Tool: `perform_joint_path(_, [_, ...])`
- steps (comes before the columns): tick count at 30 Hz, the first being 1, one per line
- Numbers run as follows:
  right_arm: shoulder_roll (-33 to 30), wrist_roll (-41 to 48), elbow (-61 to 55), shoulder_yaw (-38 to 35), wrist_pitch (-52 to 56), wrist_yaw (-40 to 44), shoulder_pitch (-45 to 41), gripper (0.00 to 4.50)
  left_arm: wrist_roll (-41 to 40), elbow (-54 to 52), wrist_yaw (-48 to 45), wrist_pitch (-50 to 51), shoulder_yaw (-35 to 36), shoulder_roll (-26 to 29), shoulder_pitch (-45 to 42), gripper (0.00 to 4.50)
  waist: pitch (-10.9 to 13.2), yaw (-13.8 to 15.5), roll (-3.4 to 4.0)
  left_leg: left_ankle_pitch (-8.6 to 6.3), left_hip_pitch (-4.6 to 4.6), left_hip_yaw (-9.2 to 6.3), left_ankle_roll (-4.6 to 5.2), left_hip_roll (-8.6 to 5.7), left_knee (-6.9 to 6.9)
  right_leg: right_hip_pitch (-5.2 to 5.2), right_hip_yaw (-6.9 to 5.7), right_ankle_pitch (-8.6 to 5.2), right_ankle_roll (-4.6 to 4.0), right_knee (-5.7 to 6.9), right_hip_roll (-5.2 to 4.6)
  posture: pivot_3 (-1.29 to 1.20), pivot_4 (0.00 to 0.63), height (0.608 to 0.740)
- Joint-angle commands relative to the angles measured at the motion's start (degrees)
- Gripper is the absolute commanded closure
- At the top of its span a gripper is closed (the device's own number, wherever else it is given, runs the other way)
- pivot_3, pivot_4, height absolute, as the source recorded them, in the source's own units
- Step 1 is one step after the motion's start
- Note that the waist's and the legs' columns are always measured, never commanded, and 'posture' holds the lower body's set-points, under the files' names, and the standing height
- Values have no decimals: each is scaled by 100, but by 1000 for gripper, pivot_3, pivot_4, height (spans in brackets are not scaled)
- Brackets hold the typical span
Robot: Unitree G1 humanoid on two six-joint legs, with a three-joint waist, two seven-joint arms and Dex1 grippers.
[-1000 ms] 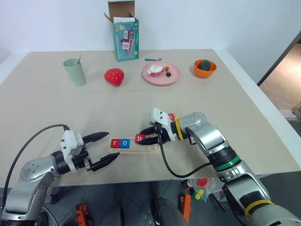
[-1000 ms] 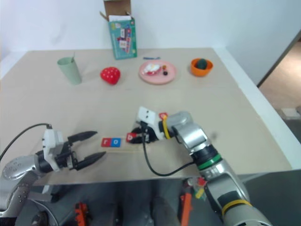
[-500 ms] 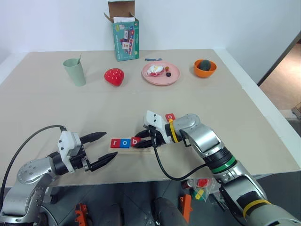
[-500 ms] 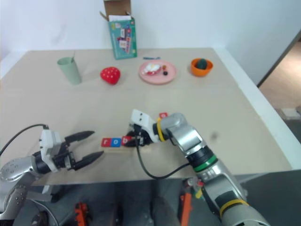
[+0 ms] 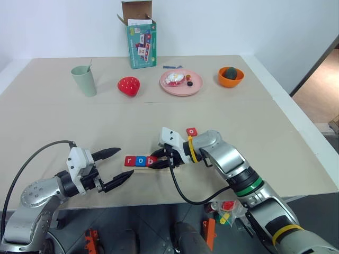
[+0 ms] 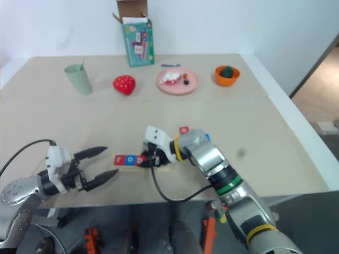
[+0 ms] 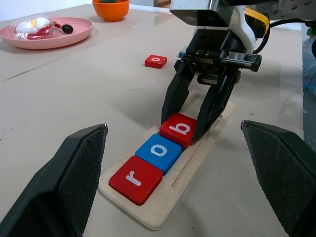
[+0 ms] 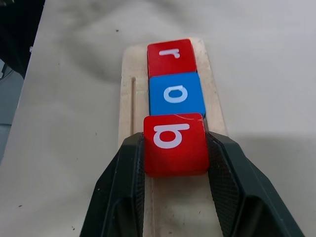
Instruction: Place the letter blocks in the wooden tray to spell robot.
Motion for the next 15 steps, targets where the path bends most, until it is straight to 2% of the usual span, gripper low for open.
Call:
perform_joint_path(1, [4, 6, -43, -12, -105, -34, -1, 3302, 34, -171, 21, -150, 10, 10, -5, 0, 0, 0, 0, 0, 0, 0, 0, 0, 0, 0, 0, 0, 0, 0, 0, 0, 150, 740])
perform_joint_path(15, [28, -54, 176, -38, -375, -73, 3, 3302, 113, -148, -25, -193, -29, 10, -4, 0, 0, -1, 0, 0, 1, 0, 0, 1, 0, 0, 0, 0, -1, 0, 1, 0, 150, 740])
